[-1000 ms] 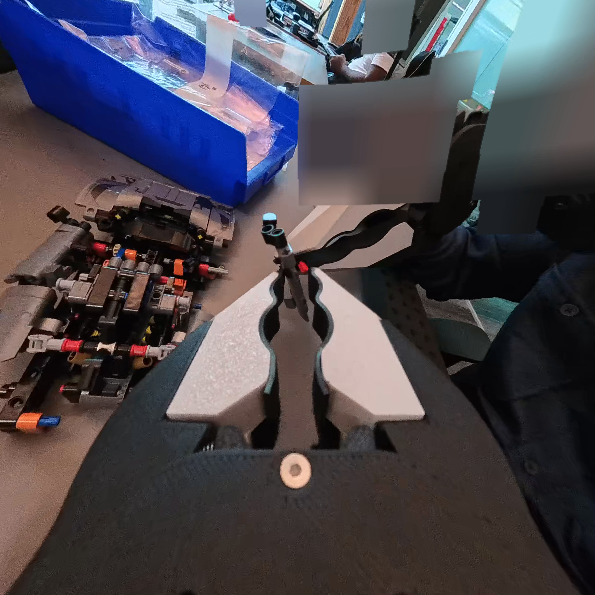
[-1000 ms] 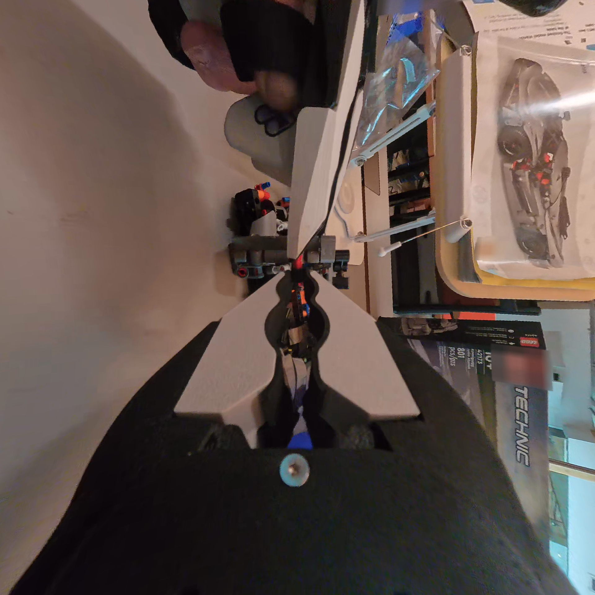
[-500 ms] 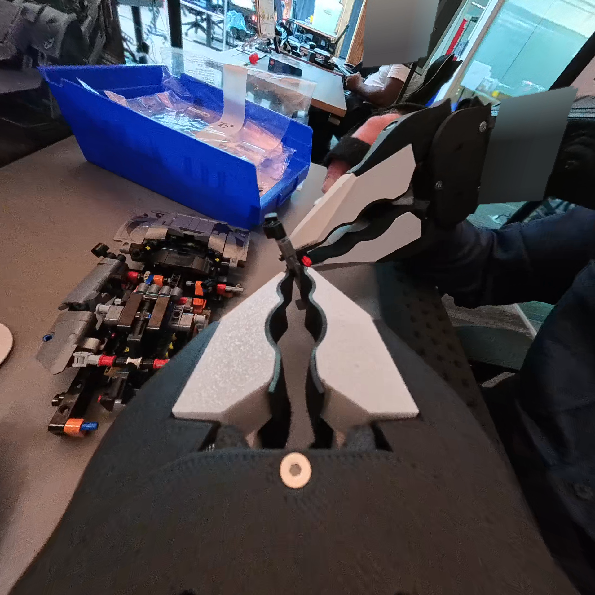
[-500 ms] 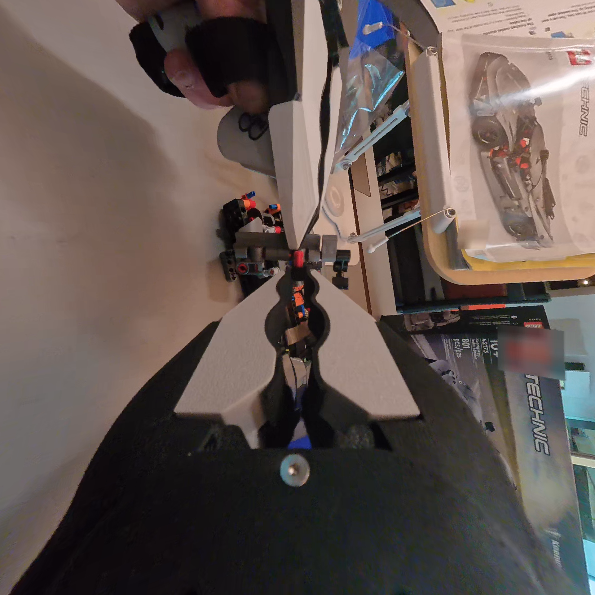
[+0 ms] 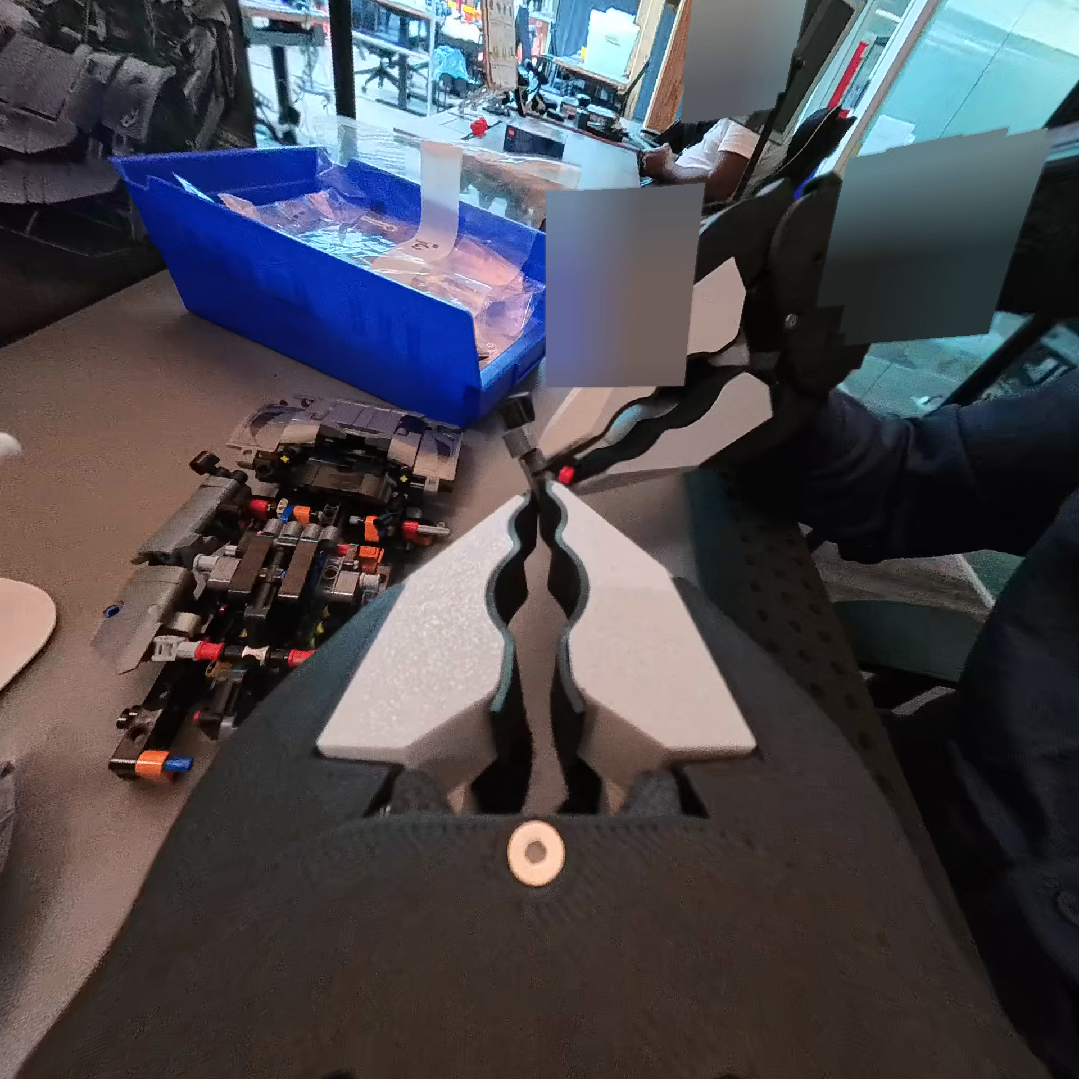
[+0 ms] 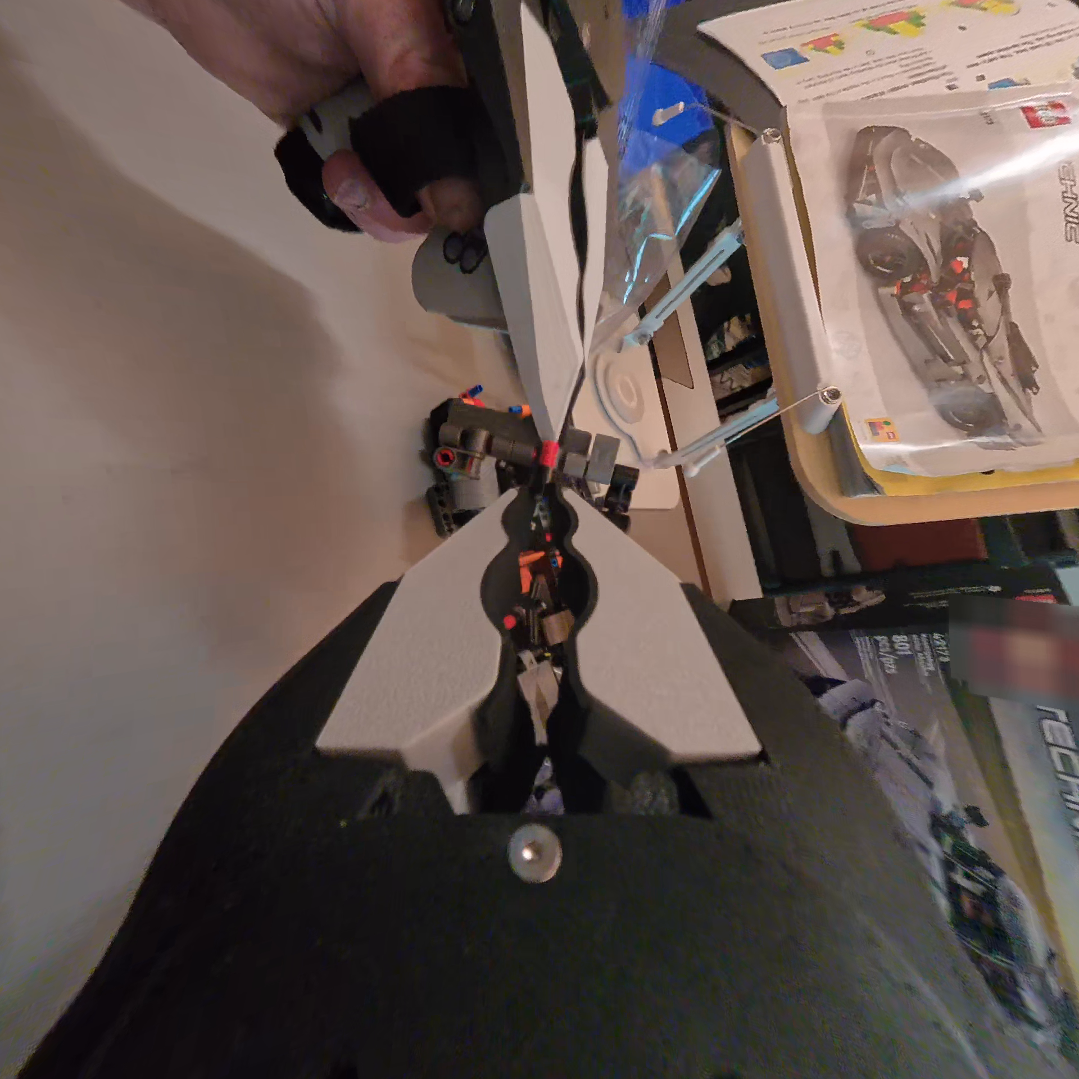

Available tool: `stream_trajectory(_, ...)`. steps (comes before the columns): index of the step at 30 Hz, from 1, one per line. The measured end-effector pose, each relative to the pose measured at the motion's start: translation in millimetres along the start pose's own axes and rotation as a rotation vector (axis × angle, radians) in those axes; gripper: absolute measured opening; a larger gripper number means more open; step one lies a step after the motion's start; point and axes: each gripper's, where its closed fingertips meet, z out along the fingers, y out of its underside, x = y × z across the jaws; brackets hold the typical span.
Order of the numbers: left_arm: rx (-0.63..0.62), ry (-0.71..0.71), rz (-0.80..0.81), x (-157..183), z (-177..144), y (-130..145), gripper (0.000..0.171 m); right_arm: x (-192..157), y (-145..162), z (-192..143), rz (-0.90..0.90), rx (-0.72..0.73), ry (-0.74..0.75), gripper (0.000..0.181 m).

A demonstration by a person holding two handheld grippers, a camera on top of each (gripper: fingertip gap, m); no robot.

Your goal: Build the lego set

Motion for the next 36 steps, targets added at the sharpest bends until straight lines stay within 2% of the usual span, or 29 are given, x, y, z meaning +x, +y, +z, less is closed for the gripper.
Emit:
stream_trajectory(3,0.006,0.024,0.019,1,-5,-2,0.0,9,6,-8,0.159,0.062,-0.049,0.0)
stream_trajectory(5,0.037,0.077,0.044,9,-9,-7,0.0,19,0,-19,0.28,0.166,-0.08,0.001)
stream_trajectory(7,0.006,0.037,0.068,5,-5,-2,0.0,21,-8,-26,0.47,0.282,-0.205,0.033)
stream_trajectory(9,-0.009,0.044,0.079,6,-2,1,0.0,18,-6,-23,0.55,0.297,-0.283,0.034)
stream_trajectory(10,-0.013,0.049,0.088,7,-1,2,0.0,16,-6,-20,0.554,0.293,-0.288,0.033)
stream_trajectory(13,-0.019,0.063,0.143,15,1,1,0.0,8,-10,-15,0.573,0.308,-0.341,0.013)
stream_trajectory(18,-0.053,0.099,0.146,20,5,8,0.0,5,-8,-13,0.551,0.278,-0.34,0.007)
stream_trajectory(21,-0.014,0.126,0.119,23,7,3,0.003,4,-10,-13,0.542,0.281,-0.335,0.006)
stream_trajectory(33,-0.042,0.107,0.125,24,6,3,0.002,6,-13,-11,0.495,0.26,-0.257,0.005)
stream_trajectory(36,-0.005,0.157,0.051,26,4,-1,0.002,10,-17,-12,0.529,0.29,-0.236,0.004)
